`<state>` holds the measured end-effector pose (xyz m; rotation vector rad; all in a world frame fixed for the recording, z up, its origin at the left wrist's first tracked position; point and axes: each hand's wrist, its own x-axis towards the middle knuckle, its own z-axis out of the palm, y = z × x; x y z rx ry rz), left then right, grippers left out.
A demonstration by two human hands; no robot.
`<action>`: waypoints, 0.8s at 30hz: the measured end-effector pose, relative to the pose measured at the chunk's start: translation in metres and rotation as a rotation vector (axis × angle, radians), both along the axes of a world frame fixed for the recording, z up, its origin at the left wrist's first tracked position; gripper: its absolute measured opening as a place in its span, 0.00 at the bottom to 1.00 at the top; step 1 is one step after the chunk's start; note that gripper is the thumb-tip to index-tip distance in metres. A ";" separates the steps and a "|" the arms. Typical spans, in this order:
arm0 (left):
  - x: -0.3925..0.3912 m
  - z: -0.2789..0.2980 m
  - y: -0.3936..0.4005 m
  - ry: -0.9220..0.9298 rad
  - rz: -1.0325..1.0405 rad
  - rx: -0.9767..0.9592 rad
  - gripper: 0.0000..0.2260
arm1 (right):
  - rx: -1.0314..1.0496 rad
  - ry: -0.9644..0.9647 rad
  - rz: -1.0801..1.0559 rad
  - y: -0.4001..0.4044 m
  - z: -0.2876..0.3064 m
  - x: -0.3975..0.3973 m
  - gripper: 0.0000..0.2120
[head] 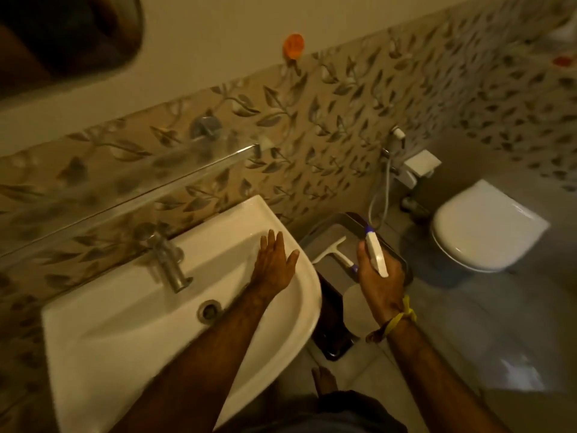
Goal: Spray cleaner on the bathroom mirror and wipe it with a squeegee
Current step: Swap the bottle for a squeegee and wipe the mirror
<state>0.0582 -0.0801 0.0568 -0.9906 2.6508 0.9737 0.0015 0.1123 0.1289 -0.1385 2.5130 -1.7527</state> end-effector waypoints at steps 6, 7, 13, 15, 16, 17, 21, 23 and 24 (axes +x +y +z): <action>-0.062 -0.043 0.051 -0.179 0.193 -0.114 0.48 | 0.133 -0.164 -0.022 0.047 -0.063 -0.035 0.06; -0.068 -0.047 0.060 -0.202 0.251 -0.157 0.51 | 0.141 -0.186 -0.026 0.049 -0.072 -0.042 0.05; -0.078 -0.064 0.070 -0.239 0.372 -0.300 0.51 | 0.215 -0.230 0.120 0.022 -0.130 -0.094 0.10; -0.077 -0.067 0.070 -0.179 0.376 -0.265 0.50 | 0.229 -0.230 0.150 0.007 -0.152 -0.109 0.09; -0.077 -0.068 0.070 -0.139 0.384 -0.246 0.49 | 0.233 -0.224 0.156 -0.002 -0.161 -0.116 0.07; -0.076 -0.068 0.069 -0.128 0.388 -0.243 0.49 | 0.244 -0.213 0.171 -0.011 -0.170 -0.122 0.05; -0.078 -0.065 0.071 -0.193 0.401 -0.303 0.48 | 0.313 -0.184 0.308 -0.043 -0.207 -0.141 0.11; -0.080 -0.064 0.073 -0.170 0.430 -0.294 0.50 | 0.339 -0.158 0.364 -0.053 -0.221 -0.148 0.14; -0.081 -0.064 0.073 -0.160 0.435 -0.292 0.50 | 0.348 -0.136 0.382 -0.057 -0.227 -0.151 0.14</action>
